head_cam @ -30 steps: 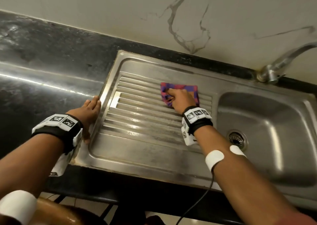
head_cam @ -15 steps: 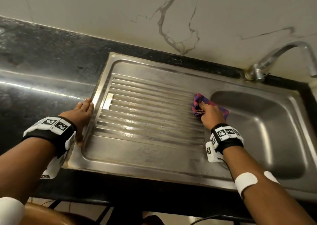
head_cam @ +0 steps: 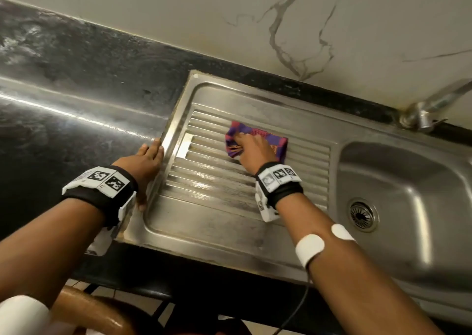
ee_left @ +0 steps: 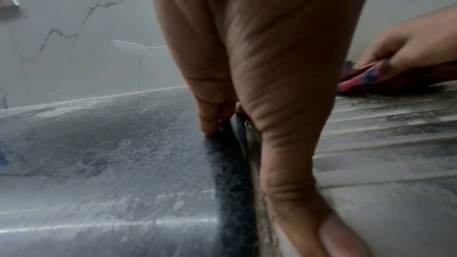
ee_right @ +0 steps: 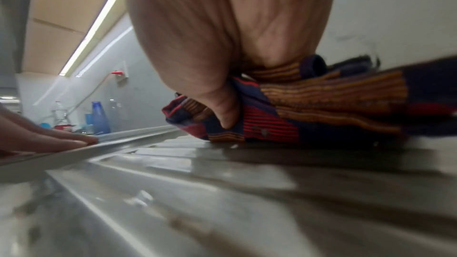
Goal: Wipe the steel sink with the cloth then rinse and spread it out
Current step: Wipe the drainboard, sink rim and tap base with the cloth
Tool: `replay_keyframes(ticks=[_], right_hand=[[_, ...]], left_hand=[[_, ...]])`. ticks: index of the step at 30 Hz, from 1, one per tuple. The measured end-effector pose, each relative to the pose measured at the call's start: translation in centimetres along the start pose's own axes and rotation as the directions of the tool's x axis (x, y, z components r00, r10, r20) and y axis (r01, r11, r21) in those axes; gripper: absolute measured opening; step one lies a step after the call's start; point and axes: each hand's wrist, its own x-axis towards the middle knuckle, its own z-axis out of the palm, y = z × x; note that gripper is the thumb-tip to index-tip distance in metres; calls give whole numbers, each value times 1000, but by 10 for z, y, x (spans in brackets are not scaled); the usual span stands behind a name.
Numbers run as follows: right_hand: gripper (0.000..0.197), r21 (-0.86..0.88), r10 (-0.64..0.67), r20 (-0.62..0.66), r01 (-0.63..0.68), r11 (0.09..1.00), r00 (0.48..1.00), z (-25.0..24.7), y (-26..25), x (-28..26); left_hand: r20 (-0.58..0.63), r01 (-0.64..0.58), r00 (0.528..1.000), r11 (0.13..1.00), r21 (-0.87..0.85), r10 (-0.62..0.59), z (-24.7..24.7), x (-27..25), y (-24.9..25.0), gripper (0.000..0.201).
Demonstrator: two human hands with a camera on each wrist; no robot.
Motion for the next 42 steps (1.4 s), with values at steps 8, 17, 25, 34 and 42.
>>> replay_keyframes(ticks=[8, 17, 25, 34, 42], right_hand=[[30, 20, -137, 45, 136, 991, 990, 26, -109, 67], [31, -15, -156, 18, 156, 988, 988, 36, -111, 46], [30, 119, -54, 43, 49, 992, 998, 21, -58, 18], [40, 173, 228, -77, -212, 962, 971, -13, 62, -70], [44, 182, 447, -107, -424, 887, 888, -19, 143, -113]], left_hand=[[6, 0, 1000, 1000, -4, 0, 2, 2, -4, 150], [44, 5, 999, 999, -40, -3, -2, -2, -3, 151], [8, -26, 1000, 996, -82, 27, 2, -4, -10, 156], [-5, -8, 1000, 997, -81, 8, 5, -3, -8, 155], [-11, 6, 1000, 998, -56, -7, 5, -3, -6, 155]])
